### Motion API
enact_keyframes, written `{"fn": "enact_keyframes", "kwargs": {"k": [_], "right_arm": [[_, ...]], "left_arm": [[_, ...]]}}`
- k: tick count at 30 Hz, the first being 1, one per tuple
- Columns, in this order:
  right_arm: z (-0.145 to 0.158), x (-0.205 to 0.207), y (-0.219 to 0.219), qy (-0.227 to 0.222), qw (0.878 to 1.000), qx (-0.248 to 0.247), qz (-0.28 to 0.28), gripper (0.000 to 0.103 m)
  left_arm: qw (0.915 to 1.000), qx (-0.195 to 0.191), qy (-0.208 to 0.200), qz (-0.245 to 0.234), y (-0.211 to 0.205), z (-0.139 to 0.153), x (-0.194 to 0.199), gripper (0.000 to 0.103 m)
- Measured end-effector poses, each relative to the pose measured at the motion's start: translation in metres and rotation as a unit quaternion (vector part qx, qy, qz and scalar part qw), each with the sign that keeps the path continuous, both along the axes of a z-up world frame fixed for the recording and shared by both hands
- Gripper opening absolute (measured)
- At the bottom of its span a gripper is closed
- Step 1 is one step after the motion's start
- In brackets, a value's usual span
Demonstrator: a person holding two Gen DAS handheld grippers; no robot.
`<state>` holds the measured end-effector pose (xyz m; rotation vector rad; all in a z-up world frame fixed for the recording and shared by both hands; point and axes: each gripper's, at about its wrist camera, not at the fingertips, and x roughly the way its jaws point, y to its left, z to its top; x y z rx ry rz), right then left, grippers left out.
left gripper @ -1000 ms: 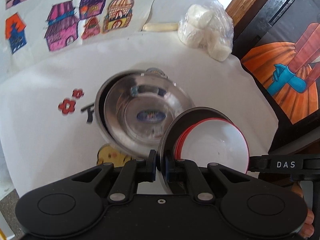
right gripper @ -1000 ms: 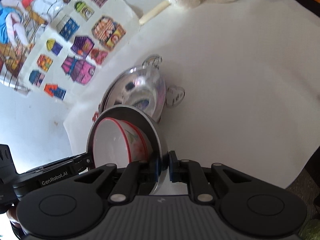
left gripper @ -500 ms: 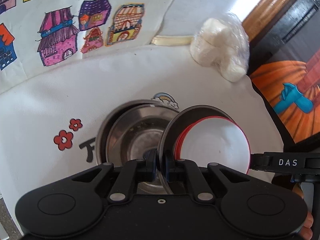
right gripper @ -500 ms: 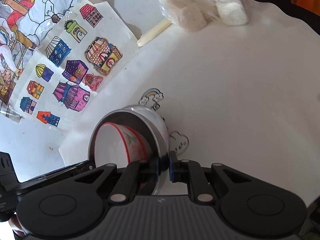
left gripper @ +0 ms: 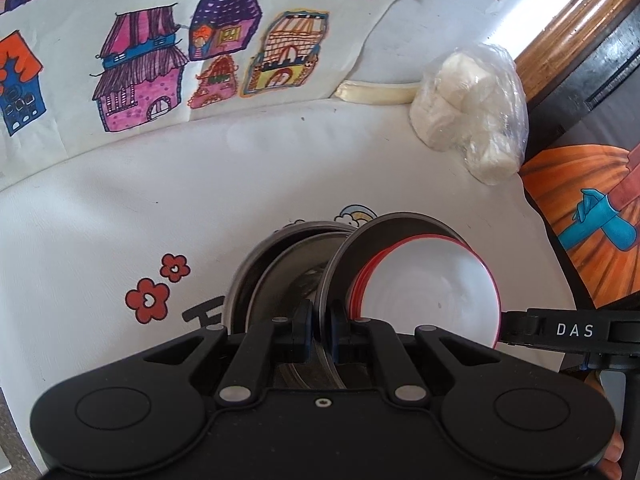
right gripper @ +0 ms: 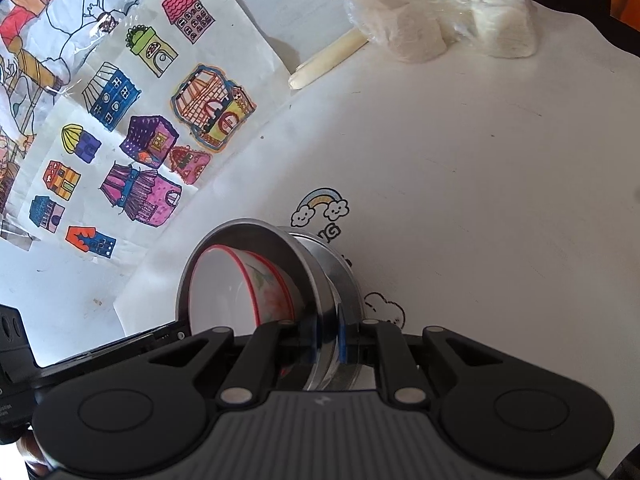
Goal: Organize plates and bowls
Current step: 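Lower the steel bowl stack onto the steel plates with both grippers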
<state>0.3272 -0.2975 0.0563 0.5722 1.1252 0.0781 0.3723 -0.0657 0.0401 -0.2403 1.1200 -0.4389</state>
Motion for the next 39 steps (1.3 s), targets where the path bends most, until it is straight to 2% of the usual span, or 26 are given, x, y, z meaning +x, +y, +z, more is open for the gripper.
{"fn": "enact_keyframes", "kwargs": {"k": [39], "right_arm": [[-0.007, 0.019, 0.022, 0.021, 1.000, 0.013, 0.014, 0.013]], "left_arm": [[0.9994, -0.001, 0.022, 0.028, 0.020, -0.009, 0.012, 0.006]]}}
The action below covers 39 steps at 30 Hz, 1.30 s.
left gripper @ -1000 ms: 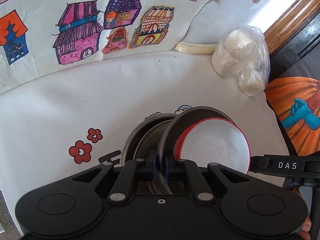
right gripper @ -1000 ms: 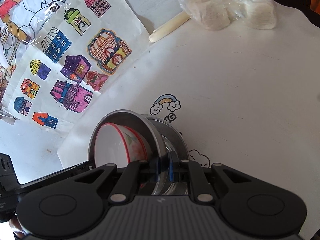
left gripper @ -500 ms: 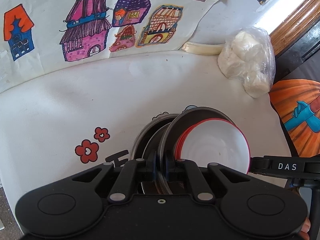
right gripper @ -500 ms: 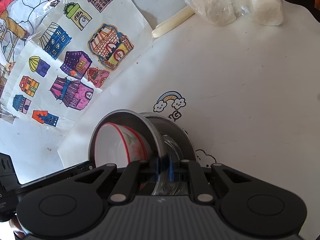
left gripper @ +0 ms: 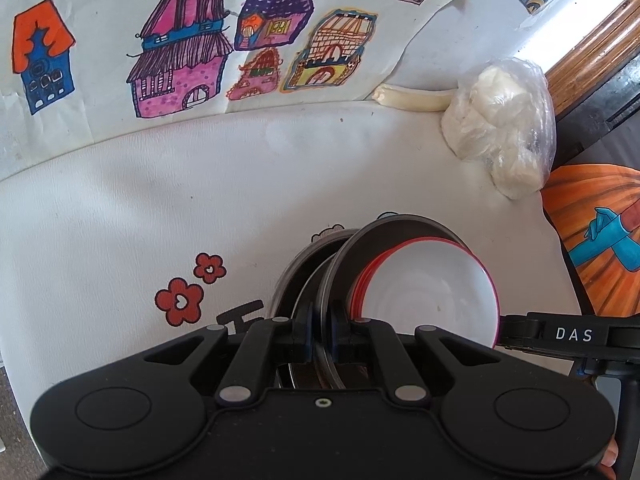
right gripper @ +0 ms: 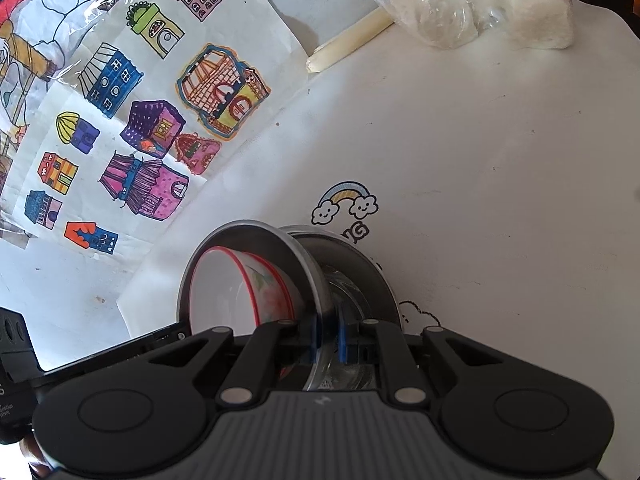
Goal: Organize plates and bowls
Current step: 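Lower the steel bowl stack onto the steel plates with both grippers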
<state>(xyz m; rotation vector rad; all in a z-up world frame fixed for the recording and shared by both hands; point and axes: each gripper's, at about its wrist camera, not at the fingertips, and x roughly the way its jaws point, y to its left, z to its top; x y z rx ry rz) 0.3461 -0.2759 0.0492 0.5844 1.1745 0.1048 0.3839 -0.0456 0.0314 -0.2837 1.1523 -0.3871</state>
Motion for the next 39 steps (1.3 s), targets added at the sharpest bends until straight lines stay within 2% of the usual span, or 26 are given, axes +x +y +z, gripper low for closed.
{"fn": "enact_keyframes", "kwargs": {"k": [20, 39], "right_arm": [[-0.022, 0.000, -0.001, 0.019, 1.000, 0.009, 0.006, 0.013], [-0.027, 0.005, 0.006, 0.017, 0.999, 0.023, 0.019, 0.014]], "left_arm": [[0.9999, 0.006, 0.015, 0.005, -0.002, -0.010, 0.008, 0.006], [0.9997, 0.015, -0.003, 0.020, 0.009, 0.004, 0.006, 0.006]]}}
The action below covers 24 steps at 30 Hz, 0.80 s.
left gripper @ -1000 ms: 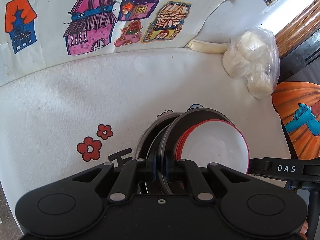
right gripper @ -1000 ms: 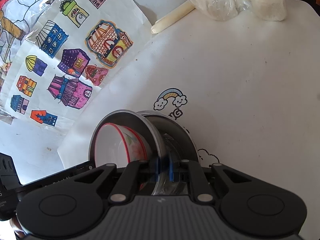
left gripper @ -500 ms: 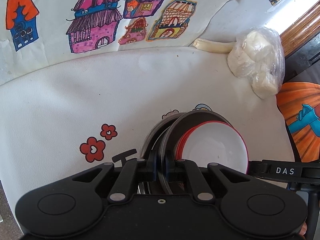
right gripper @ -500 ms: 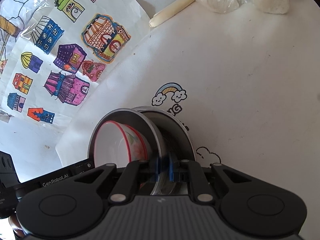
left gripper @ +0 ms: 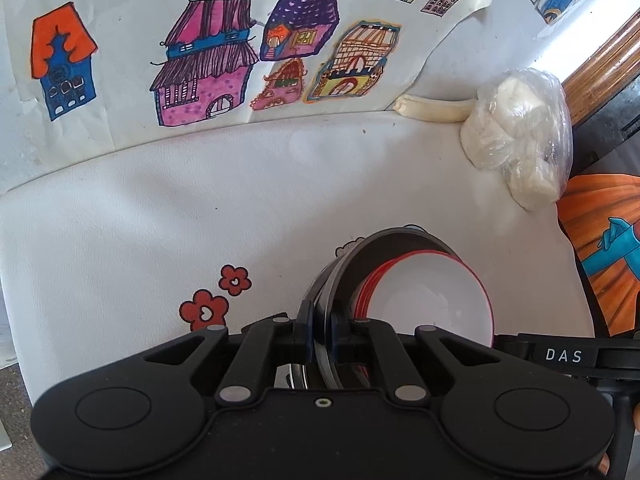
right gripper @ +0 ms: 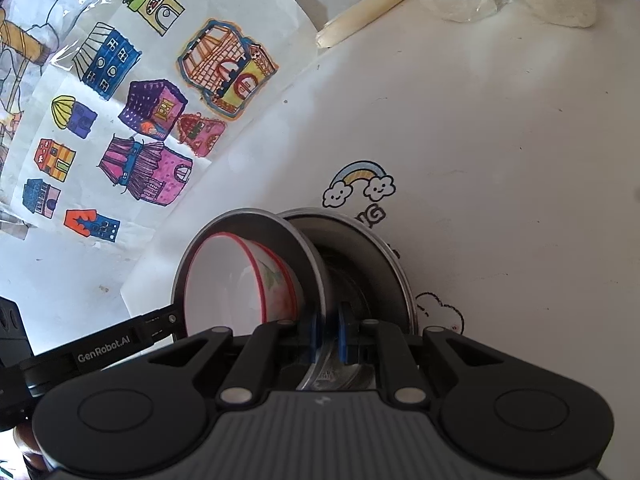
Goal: Organize plates and bowls
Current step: 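Lower the steel bowl stack onto the steel plates with both grippers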
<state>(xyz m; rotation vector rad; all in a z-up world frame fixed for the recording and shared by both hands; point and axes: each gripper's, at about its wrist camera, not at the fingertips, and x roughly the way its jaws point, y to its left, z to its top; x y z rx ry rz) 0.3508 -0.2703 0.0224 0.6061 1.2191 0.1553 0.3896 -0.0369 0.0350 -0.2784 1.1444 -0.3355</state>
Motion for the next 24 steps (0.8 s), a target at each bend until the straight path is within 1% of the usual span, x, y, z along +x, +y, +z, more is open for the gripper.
{"fn": "enact_keyframes", "kwargs": {"k": [19, 24], "right_arm": [[-0.0014, -0.0020, 0.0003, 0.006, 1.000, -0.004, -0.001, 0.014], [-0.0006, -0.0039, -0.0019, 0.003, 1.000, -0.013, 0.000, 0.014]], "left_arm": [[1.0000, -0.001, 0.007, 0.001, -0.0013, -0.0006, 0.0015, 0.007], [1.0000, 0.000, 0.009, 0.001, -0.0037, -0.0020, 0.0021, 0.008]]}}
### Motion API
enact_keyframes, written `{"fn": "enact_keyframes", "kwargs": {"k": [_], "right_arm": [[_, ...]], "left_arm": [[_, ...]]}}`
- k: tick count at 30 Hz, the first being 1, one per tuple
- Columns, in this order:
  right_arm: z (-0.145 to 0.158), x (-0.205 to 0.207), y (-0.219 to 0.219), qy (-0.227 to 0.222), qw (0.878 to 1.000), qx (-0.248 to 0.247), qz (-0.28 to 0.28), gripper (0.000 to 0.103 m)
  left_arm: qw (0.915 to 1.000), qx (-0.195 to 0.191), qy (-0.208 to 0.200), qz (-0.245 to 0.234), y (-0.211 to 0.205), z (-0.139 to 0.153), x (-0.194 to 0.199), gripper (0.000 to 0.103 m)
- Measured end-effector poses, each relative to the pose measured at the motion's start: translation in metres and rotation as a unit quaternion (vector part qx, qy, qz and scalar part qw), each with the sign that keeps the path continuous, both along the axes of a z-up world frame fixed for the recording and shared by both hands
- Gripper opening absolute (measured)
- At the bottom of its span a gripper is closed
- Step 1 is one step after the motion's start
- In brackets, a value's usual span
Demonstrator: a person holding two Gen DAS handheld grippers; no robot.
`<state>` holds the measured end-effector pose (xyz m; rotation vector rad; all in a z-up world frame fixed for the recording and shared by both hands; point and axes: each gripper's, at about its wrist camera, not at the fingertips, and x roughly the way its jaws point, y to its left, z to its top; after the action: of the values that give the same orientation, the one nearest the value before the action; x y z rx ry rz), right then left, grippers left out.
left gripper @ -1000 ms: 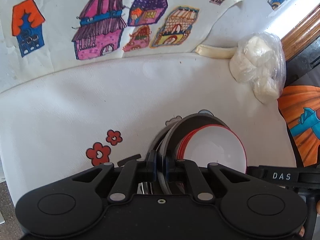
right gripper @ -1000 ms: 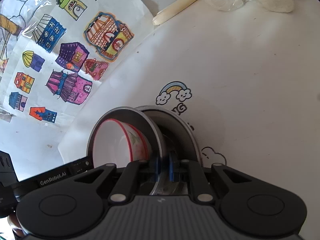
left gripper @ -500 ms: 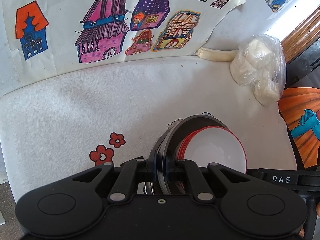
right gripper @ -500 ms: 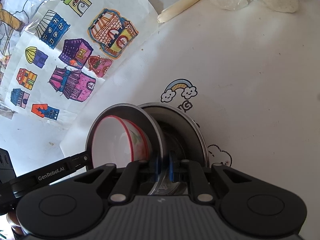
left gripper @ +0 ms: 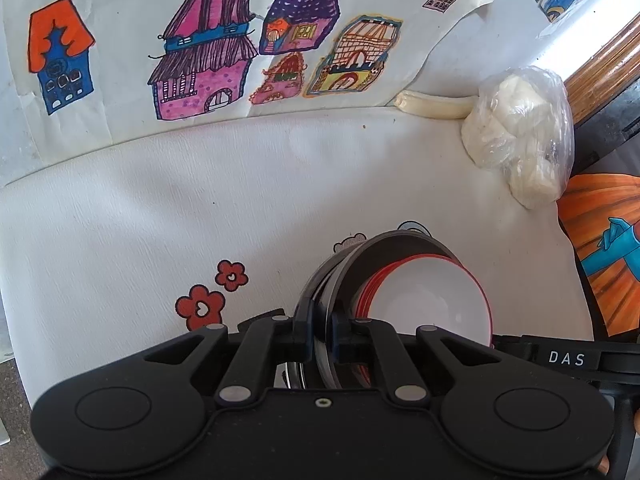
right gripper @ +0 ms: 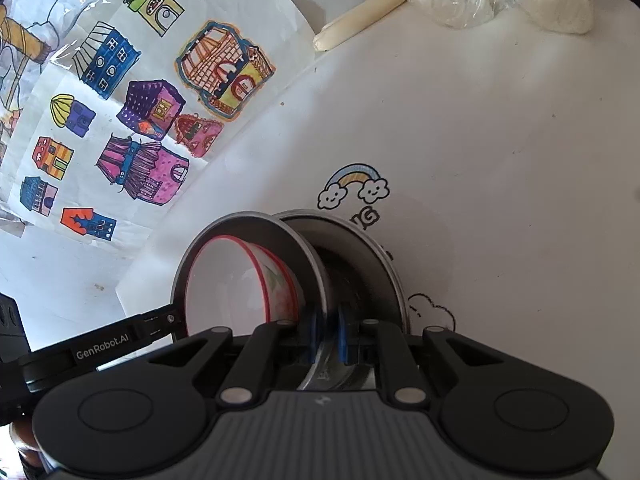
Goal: Organize plates and bowls
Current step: 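Lower the steel bowl stack onto the steel plates with both grippers, then open both grippers to release the steel bowl stack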
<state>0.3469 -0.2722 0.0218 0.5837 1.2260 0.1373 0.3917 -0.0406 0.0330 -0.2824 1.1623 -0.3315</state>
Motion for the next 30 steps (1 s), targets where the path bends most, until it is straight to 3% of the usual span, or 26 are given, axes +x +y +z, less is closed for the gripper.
{"fn": "enact_keyframes", "kwargs": {"k": [9, 12, 16, 24, 30], "right_arm": [[0.004, -0.005, -0.006, -0.010, 1.000, 0.001, -0.006, 0.015], [0.006, -0.007, -0.007, -0.013, 1.000, -0.004, -0.010, 0.021], [0.005, -0.011, -0.011, -0.011, 1.000, -0.005, -0.016, 0.029], [0.010, -0.018, -0.010, -0.015, 1.000, -0.017, -0.020, 0.033], [0.012, -0.024, -0.012, -0.015, 1.000, -0.016, -0.022, 0.038]], "left_arm": [[1.0000, 0.002, 0.000, 0.003, 0.001, 0.000, -0.001, 0.011], [1.0000, 0.006, -0.003, 0.004, 0.002, 0.001, -0.004, 0.013], [0.9997, 0.017, -0.009, 0.018, 0.004, 0.004, -0.007, 0.028], [0.9995, 0.014, -0.015, 0.022, 0.009, 0.006, -0.011, 0.039], [0.9991, 0.017, -0.021, 0.032, 0.013, 0.010, -0.015, 0.056]]}}
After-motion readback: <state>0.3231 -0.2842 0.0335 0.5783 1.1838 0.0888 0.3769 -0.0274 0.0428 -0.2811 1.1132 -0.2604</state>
